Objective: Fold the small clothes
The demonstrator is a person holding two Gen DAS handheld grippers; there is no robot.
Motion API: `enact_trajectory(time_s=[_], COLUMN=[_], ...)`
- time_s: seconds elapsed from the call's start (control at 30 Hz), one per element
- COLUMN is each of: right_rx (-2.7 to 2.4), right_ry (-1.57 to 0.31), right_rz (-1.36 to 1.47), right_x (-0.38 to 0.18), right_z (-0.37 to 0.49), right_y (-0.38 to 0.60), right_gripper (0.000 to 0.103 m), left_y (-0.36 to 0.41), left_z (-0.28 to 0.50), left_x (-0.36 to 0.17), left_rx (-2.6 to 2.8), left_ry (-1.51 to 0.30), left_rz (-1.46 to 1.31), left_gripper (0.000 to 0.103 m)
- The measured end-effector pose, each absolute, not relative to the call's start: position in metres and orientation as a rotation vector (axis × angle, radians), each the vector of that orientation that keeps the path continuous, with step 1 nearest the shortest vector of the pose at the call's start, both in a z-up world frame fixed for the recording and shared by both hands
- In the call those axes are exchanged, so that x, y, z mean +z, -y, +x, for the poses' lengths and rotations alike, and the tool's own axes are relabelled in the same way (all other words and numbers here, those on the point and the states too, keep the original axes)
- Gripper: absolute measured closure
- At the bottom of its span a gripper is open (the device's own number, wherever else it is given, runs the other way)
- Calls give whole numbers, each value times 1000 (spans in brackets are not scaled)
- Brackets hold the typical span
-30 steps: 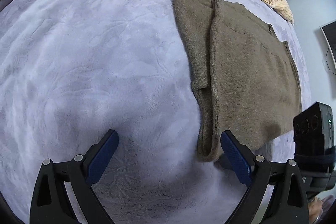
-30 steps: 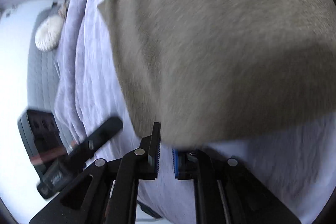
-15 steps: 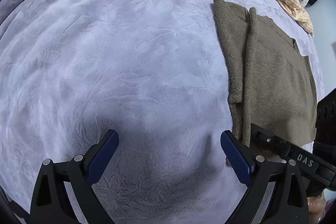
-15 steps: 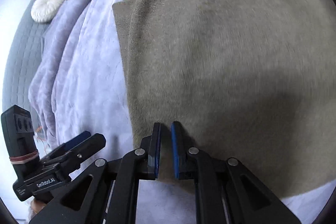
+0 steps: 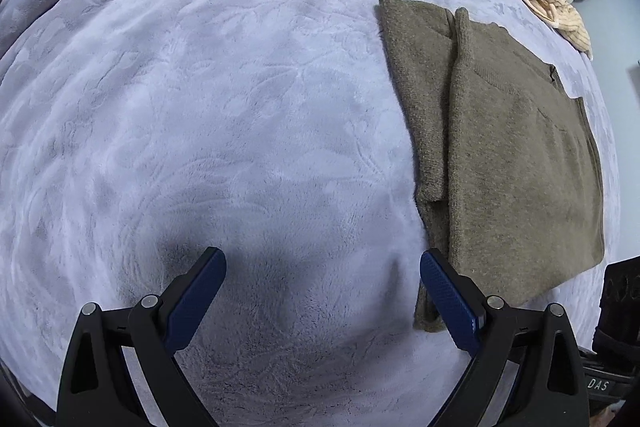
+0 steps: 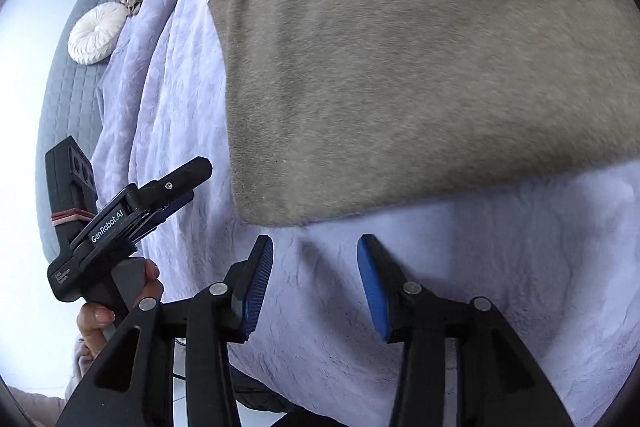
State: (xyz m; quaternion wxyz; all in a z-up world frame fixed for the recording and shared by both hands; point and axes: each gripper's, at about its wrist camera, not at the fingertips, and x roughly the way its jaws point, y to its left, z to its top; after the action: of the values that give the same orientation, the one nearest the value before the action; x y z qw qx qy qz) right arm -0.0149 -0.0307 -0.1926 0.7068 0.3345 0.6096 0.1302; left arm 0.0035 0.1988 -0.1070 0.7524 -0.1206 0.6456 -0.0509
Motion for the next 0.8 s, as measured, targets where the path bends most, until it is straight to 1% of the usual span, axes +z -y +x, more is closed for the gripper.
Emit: enact_trajectory(time_s=[0.33, 0.63, 0.7, 0.8], right_rx=[249, 226, 246, 259], right_ry=[-1273, -1163, -1136, -1104], right_rz=[855, 1055, 1130, 1275], right_x=[-192, -206, -211, -223], right_z=[-6, -1, 4, 14], right_y=[40, 50, 49, 50], right_gripper=[55, 52, 51, 51], left_y=[-177, -192, -192, -188], left_z=[12, 21, 24, 30], left_x=[-108, -115, -117, -121], left_rx=[-137, -233, -262, -341], left_ry=[-1418, -1419, -1424, -1432], left_rz=[-265, -543, -591, -700], left_gripper=[5, 5, 5, 5])
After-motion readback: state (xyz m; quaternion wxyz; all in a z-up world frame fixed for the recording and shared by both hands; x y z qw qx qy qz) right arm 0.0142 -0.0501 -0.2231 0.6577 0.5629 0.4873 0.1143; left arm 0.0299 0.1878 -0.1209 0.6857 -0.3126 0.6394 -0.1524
